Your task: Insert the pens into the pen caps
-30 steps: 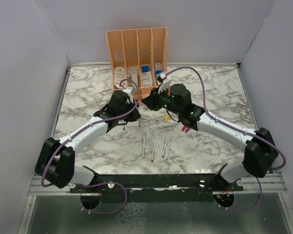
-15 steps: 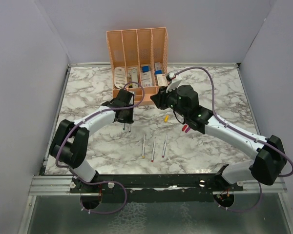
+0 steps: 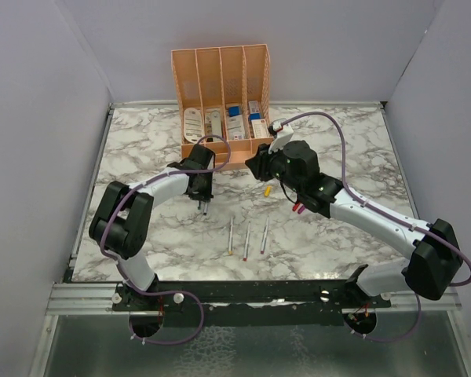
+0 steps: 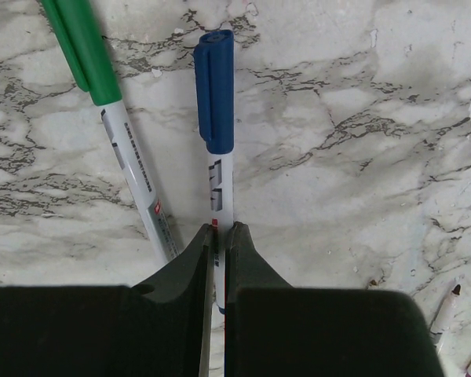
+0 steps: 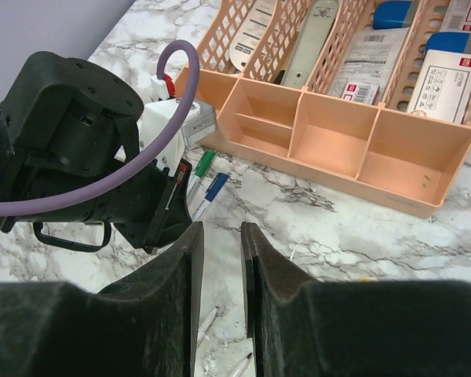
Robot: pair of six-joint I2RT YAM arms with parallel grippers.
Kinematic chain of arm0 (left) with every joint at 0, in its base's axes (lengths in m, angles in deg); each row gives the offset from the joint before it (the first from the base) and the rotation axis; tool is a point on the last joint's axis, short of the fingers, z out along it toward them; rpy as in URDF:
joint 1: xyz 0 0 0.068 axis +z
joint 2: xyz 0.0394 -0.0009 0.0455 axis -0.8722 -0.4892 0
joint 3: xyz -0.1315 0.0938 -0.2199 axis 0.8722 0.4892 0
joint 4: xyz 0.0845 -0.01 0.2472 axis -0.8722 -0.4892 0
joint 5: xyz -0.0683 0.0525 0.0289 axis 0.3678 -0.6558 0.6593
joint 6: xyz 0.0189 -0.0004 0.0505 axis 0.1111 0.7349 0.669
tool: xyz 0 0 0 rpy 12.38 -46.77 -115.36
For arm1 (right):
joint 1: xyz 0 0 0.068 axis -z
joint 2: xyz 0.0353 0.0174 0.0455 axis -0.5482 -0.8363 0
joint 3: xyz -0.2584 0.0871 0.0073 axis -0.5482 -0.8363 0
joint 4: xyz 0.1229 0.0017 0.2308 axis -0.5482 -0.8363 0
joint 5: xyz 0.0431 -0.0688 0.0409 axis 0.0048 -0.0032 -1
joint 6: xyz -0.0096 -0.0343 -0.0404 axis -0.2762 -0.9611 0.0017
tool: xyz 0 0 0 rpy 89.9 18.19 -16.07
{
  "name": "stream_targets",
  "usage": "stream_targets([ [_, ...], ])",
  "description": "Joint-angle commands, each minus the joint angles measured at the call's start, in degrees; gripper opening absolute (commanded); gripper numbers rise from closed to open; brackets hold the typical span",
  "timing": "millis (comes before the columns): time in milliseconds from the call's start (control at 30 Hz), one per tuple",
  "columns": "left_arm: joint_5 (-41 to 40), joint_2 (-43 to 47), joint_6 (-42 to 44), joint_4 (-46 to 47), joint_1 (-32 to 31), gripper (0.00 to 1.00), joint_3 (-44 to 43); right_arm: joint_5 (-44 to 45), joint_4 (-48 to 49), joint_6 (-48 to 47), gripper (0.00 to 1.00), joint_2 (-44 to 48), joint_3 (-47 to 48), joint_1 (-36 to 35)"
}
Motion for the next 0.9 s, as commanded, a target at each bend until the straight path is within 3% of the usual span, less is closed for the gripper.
stream_targets([
  [0,0.43,-2.05,-1.22,1.26,0.74,0.02,-0.58,1.29,-0.44,0.59,0.26,0.80,-0.38,-0.20],
  [367,2.25,-2.23,-0.58,1.88,1.31,0.22,-2.28,1.78,-0.45,1.02,0.26,0.63,-0.99,-0.19],
  [567,1.58,-0.54,-0.09,0.95,1.29,0.25,-4.06,3.81,0.30,2.02,0.51,0.79,-1.57,-0.20],
  [700,2.48,1.05,-0.38,0.72,1.28,0.25,-4.75,5.88,0.24,2.40,0.54,0.86,-1.72,-0.20],
  [867,3.58,5.32,-0.59,0.59,1.28,0.25,-5.25,10.30,-0.69,5.23,0.71,1.28,-2.47,-0.07],
])
